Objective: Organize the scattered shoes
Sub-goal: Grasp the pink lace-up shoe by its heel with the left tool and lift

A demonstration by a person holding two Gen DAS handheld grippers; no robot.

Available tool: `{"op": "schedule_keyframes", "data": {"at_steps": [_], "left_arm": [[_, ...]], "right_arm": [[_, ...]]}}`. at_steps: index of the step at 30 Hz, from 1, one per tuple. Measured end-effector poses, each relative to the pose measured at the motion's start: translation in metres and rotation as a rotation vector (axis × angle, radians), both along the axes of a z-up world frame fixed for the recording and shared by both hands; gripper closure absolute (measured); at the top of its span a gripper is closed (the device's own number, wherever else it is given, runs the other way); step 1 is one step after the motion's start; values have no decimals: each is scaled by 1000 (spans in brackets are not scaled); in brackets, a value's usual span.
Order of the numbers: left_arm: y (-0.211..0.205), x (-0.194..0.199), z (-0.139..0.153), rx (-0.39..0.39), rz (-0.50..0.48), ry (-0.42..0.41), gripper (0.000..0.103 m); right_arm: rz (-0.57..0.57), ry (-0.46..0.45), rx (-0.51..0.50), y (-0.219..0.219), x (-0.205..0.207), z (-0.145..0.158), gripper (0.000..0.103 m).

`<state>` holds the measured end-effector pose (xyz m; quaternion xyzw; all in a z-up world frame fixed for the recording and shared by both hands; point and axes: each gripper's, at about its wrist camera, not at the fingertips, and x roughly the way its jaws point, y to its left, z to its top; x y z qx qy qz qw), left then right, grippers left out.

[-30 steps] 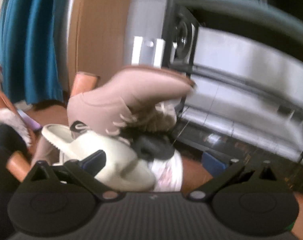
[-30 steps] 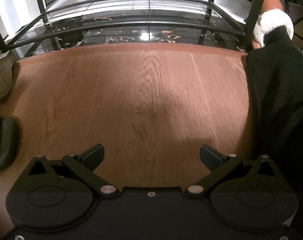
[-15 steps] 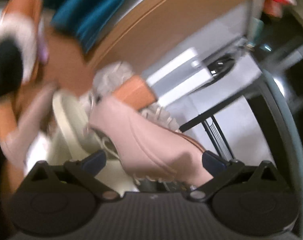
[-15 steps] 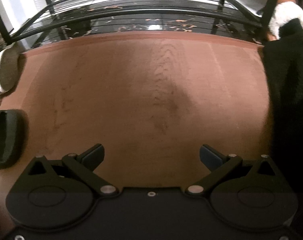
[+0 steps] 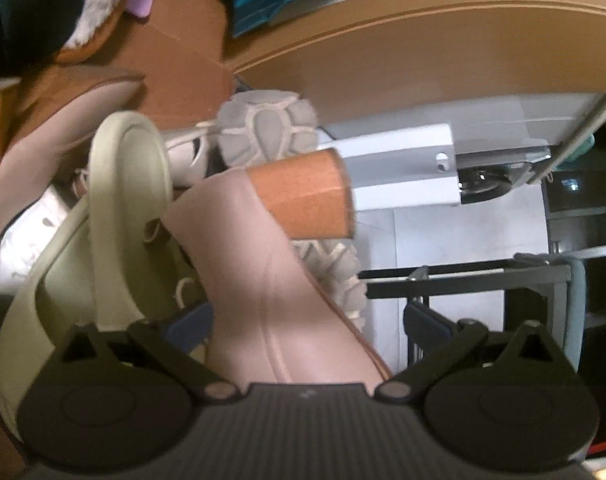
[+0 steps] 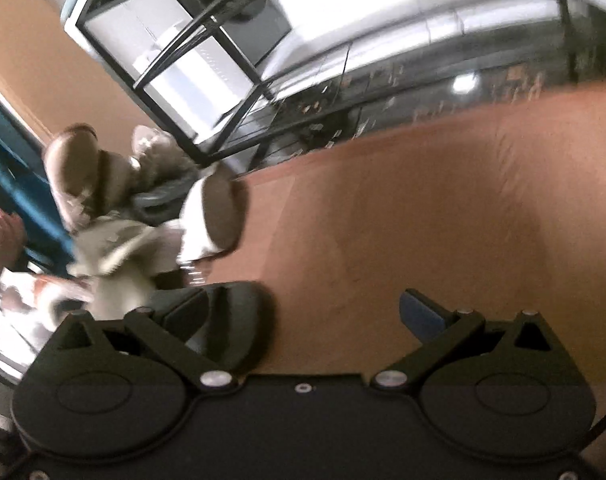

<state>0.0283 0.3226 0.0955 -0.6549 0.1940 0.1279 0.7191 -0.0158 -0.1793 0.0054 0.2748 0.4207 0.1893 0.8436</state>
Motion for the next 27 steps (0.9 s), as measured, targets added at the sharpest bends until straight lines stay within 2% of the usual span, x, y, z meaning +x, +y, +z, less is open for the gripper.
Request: {"op": "schedule_keyframes", "data": {"at_steps": [1, 5, 11, 12, 14, 17, 19, 20, 24, 26, 27], "left_arm": [[2, 1, -5, -14, 7, 9, 17], [6, 7, -14, -48, 64, 73, 17], [-1, 26, -4, 0, 157, 208, 17], [-4, 29, -3, 9, 167, 227, 20], [-8, 36, -2, 52, 159, 238, 34], [-9, 40, -1, 67, 143, 230, 38], [-9, 37, -1, 65, 128, 200, 57], [-9, 36, 0, 73, 114, 184, 59], [-17, 24, 11, 181, 1, 106, 76], [-25, 19, 17, 251, -60, 113, 76], [-34, 14, 23, 321, -122, 113, 76]], "right_arm": [[-2, 12, 19, -1, 1, -2, 0], [-6, 13, 16, -1, 4, -2, 0], [-12, 15, 12, 0, 9, -2, 0], [-13, 16, 11, 0, 9, -2, 0], [-15, 16, 9, 0, 11, -3, 0], [-18, 18, 7, 0, 13, -3, 0], [-21, 18, 5, 1, 14, -3, 0], [-22, 19, 5, 1, 15, -3, 0], [-26, 20, 1, 1, 18, -3, 0], [-28, 21, 1, 4, 20, -4, 0], [-30, 24, 2, -2, 16, -4, 0]]}}
